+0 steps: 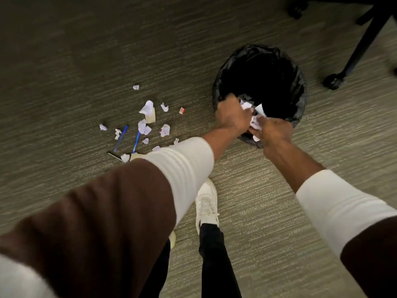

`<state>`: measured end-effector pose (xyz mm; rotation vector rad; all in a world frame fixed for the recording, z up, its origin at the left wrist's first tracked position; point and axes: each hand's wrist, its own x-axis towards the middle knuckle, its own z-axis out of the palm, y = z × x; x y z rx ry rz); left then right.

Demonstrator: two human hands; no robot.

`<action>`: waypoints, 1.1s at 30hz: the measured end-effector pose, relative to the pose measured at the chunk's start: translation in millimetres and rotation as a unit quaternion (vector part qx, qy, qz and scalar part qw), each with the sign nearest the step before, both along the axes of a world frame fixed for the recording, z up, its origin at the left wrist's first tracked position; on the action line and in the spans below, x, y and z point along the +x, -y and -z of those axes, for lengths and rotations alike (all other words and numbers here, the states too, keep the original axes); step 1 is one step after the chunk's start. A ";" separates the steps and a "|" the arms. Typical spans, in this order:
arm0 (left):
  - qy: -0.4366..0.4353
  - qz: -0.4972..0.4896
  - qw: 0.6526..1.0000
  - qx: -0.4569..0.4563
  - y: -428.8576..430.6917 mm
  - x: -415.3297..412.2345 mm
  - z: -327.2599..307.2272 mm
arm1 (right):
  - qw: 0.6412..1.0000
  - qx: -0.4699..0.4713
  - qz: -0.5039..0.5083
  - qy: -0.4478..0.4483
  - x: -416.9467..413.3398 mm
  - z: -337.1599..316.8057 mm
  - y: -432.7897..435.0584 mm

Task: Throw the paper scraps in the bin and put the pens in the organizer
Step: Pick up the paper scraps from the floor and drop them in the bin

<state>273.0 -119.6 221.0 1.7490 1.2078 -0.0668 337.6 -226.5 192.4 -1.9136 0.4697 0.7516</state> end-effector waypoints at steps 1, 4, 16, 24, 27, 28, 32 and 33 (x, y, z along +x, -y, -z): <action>-0.009 0.003 1.000 -0.013 3.3 7.8 0.8 | 1.000 0.001 0.002 -0.001 6.4 2.6 -0.1; -0.025 0.014 0.999 -0.023 10.1 16.3 1.4 | 0.997 -0.047 -0.033 0.051 23.3 8.4 -1.3; -0.093 0.021 0.995 -0.029 -2.9 -114.1 50.2 | 0.907 -0.018 -0.323 0.268 -47.5 6.0 -9.5; -0.260 0.111 0.958 -0.042 -17.4 -225.8 104.3 | 0.765 -0.134 -0.606 0.172 -124.9 60.4 -36.0; -0.283 0.111 0.952 -0.016 -28.3 -252.5 139.6 | 0.682 -0.187 -0.691 0.151 -136.6 100.7 -48.2; -0.286 0.116 0.951 -0.004 -30.2 -259.8 156.2 | 0.655 -0.192 -0.714 0.155 -139.1 117.8 -53.1; -0.275 0.167 0.943 0.088 -33.3 -279.6 219.4 | 0.538 -0.216 -0.795 0.177 -144.1 182.6 -80.8; -0.271 0.183 0.939 0.106 -32.9 -282.8 233.7 | 0.517 -0.228 -0.806 0.175 -146.6 195.1 -89.5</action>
